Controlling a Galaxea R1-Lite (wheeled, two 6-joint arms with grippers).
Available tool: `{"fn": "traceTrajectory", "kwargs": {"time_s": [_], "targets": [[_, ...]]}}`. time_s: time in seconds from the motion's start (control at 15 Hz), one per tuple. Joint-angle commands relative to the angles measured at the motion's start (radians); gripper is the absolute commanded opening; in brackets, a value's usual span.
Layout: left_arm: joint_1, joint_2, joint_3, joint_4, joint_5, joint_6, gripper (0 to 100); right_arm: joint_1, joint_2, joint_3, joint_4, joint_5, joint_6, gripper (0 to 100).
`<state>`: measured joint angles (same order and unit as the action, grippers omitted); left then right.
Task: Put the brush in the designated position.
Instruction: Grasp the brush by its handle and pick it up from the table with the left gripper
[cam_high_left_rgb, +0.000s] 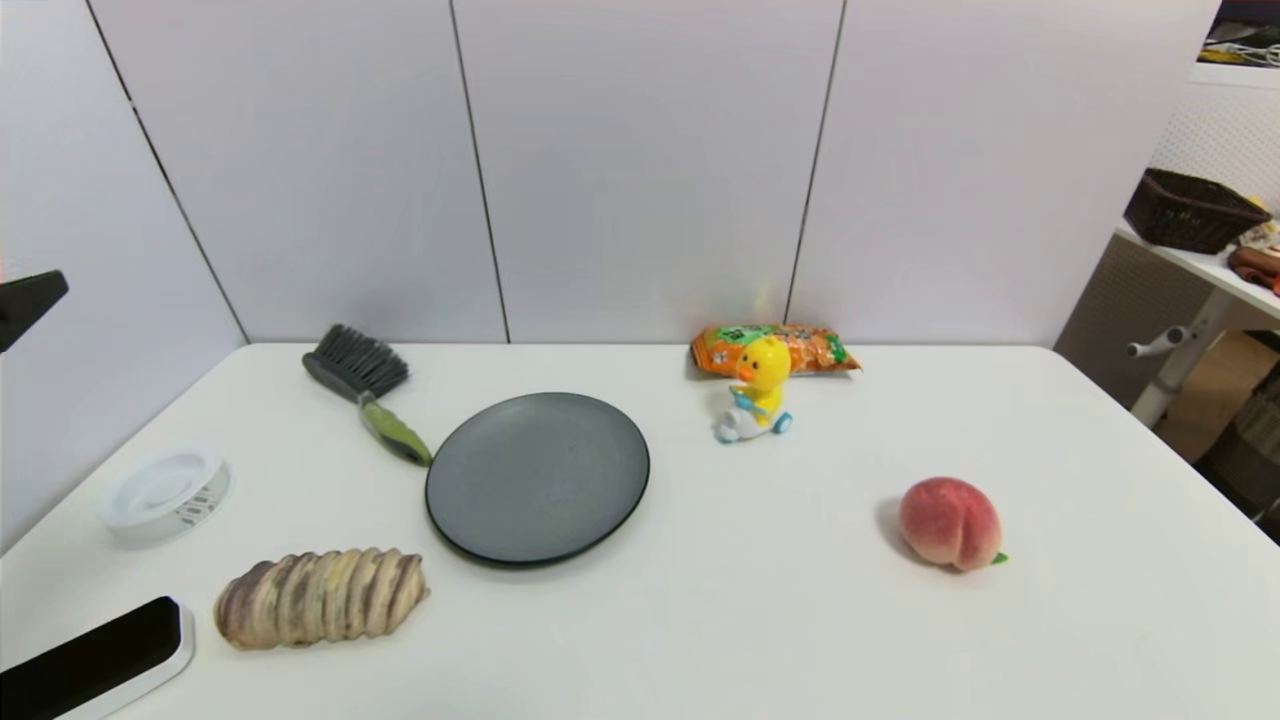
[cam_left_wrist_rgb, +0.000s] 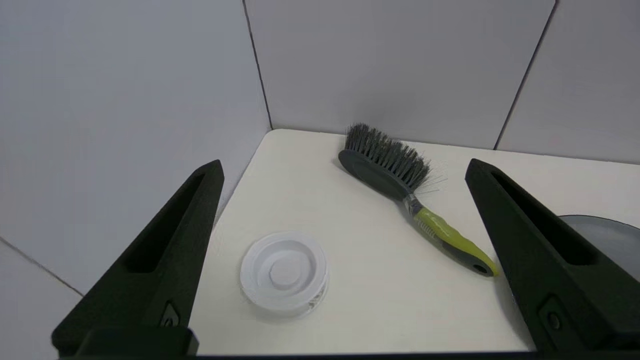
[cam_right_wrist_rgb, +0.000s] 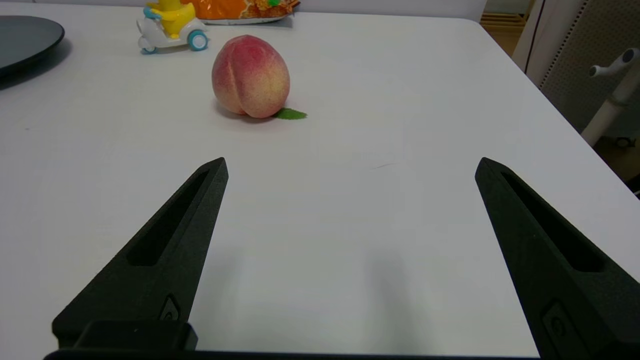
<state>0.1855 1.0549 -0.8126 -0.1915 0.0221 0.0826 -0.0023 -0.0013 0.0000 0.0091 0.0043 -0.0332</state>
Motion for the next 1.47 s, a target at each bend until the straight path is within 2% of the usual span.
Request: {"fn": "traceTrajectory", "kwargs": {"time_s": [0.07,0.27,0.53,0.93,1.07,1.2,1.47], "targets": [[-0.034,0.152,-0.077,-0.04,-0.001,0.002,100,0.001,0.001,0.002,0.0,0.0,-0.001,100],[-0.035,0.197,-0.096,-0.039,-0.022,-0.003,100,0.001,0.001,0.002,0.0,0.0,-0.001,100],[-0.035,0.275,-0.105,-0.039,-0.13,-0.004,100,-0.001,0.001,0.002,0.0,0.0,-0.001,100],[-0.044,0.497,-0.191,-0.034,-0.13,-0.075,100,-0.001,0.001,0.002,0.0,0.0,-0.001,100],[-0.093,0.562,-0.195,-0.019,-0.122,-0.167,100,-0.001,0.001,0.002,0.0,0.0,-0.001,100],[-0.147,0.613,-0.198,0.0,-0.09,-0.29,100,-0.001,0.001,0.002,0.0,0.0,-0.001,100],[-0.199,0.751,-0.25,0.004,0.162,-0.458,100,-0.001,0.001,0.002,0.0,0.0,-0.001,100]]}}
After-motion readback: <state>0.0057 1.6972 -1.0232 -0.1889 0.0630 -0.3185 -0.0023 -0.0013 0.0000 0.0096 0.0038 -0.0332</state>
